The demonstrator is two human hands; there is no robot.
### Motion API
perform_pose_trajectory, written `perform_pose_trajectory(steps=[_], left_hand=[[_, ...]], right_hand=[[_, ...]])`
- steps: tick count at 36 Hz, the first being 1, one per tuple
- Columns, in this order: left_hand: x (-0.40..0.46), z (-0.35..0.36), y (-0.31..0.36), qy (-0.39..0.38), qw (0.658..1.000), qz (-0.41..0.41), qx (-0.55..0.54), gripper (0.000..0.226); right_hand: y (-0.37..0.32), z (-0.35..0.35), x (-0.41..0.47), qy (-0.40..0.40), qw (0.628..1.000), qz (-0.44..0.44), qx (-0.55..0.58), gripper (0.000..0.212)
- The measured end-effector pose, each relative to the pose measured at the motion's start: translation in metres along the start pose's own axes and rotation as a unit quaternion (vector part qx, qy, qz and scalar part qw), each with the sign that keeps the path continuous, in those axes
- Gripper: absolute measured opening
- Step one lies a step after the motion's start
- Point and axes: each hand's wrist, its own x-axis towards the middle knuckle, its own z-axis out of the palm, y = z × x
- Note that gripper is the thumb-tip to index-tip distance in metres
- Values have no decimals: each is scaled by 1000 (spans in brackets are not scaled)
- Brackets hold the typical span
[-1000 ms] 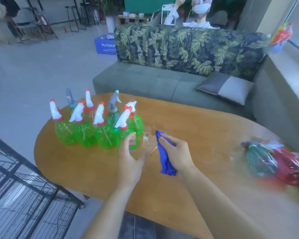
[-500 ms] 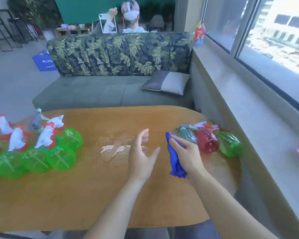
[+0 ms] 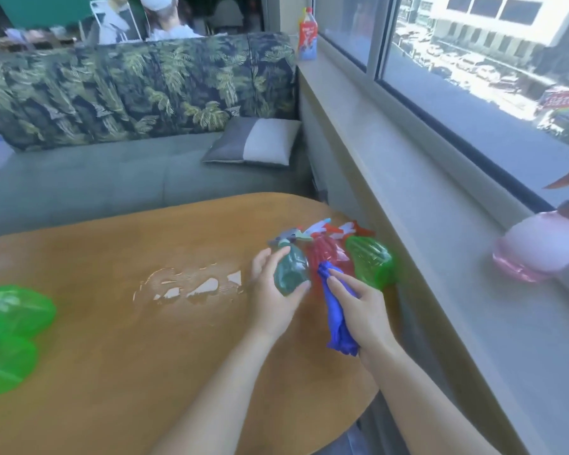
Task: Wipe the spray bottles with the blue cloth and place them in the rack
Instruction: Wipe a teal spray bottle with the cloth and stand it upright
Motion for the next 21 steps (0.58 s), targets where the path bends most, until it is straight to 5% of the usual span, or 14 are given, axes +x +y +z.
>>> perform_pose_trajectory(steps=[11,21], left_hand=[[21,23,-8,-25,999,-19,8,70],[12,-4,0,48,998,12,-33,65]], right_hand=[[8,-1,7,3,1000,-10,-17,18],[0,8,0,-1,1000,-19,-11,20]])
